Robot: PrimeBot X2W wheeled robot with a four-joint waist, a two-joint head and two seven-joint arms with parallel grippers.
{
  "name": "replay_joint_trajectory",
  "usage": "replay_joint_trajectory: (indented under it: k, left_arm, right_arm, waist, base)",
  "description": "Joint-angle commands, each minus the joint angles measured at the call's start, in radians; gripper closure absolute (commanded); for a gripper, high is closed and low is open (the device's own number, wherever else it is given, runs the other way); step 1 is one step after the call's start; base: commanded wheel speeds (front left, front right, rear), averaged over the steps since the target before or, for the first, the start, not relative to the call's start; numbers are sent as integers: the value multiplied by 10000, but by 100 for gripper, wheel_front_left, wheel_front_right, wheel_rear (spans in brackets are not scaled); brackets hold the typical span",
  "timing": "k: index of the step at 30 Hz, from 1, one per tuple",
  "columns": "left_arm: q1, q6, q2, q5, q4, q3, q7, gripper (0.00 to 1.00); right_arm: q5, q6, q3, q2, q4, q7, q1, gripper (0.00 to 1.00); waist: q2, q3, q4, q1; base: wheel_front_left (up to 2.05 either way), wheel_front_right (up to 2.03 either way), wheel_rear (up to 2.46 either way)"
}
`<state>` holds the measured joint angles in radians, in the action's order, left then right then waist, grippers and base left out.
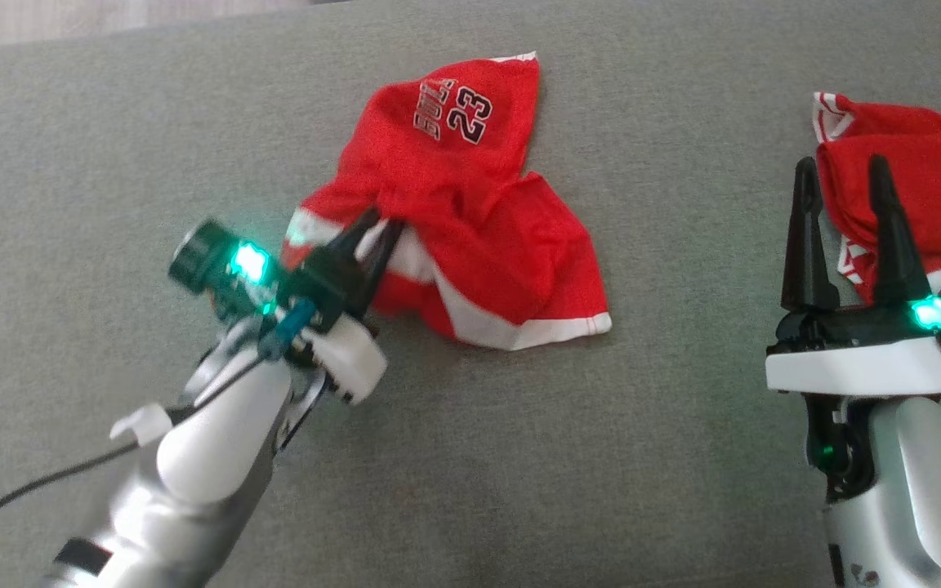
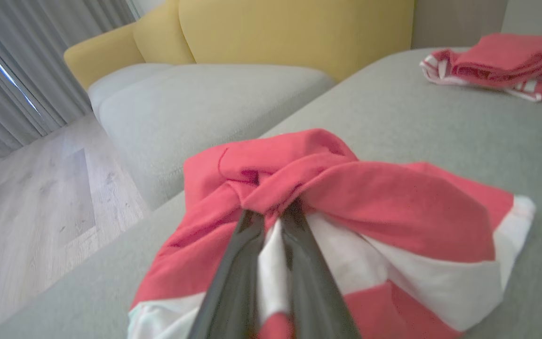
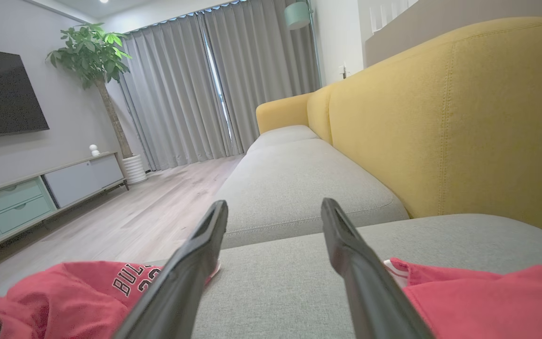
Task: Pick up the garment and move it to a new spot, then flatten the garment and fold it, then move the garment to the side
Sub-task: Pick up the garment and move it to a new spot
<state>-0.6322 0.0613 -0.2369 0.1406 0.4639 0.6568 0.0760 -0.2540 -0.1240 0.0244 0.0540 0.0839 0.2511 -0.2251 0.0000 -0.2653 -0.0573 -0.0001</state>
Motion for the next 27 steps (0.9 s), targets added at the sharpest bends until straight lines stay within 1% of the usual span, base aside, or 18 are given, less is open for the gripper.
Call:
replay_joint_trajectory:
  k: [1, 2, 5, 8, 11, 18, 24, 27]
  left_arm:
    - [-385, -68, -285, -60, -236, -261, 97, 49]
    - [-226, -76, -316, -48, -59, -211, 64, 0]
    - [54, -186, -368, -32, 200, -158, 191, 0]
    - [198, -415, -399, 43, 249, -278, 489, 0]
    - [341, -693, -388, 310, 119, -599, 865, 0]
    - [652, -1388, -558, 680, -889, -1320, 1507, 0]
    - [1195, -1921, -678, 991, -1839, -1888, 1724, 0]
    - [1665, -2225, -603, 1293, -2137, -2250, 1785, 0]
  right_arm:
    - [43, -67, 204, -37, -337, 105, -124, 0]
    - [72, -67, 207, -37, -321, 105, -119, 0]
    - [146, -67, 202, -37, -276, 106, -91, 0]
    - [210, -67, 189, -37, -232, 106, -50, 0]
    - [250, -67, 202, -37, -189, 106, -7, 0]
    - [314, -67, 58, -37, -157, 106, 109, 0]
    - [368, -67, -18, -37, -137, 106, 201, 0]
    - [404, -67, -37, -37, -152, 106, 250, 0]
  waist:
    - [0, 12, 68, 1]
    - [0, 28, 121, 1]
    - [0, 100, 283, 1]
    - [0, 201, 449, 1]
    - [0, 326, 574, 1]
    - [0, 556, 885, 1]
    - [0, 718, 1106, 1]
    - [0, 796, 1208, 1]
  base:
    - [0, 0, 0]
    - [0, 0, 0]
    - [0, 0, 0]
    - [0, 0, 0]
    - [0, 0, 0]
    - [0, 0, 0]
    - [0, 0, 0]
    - [0, 0, 0]
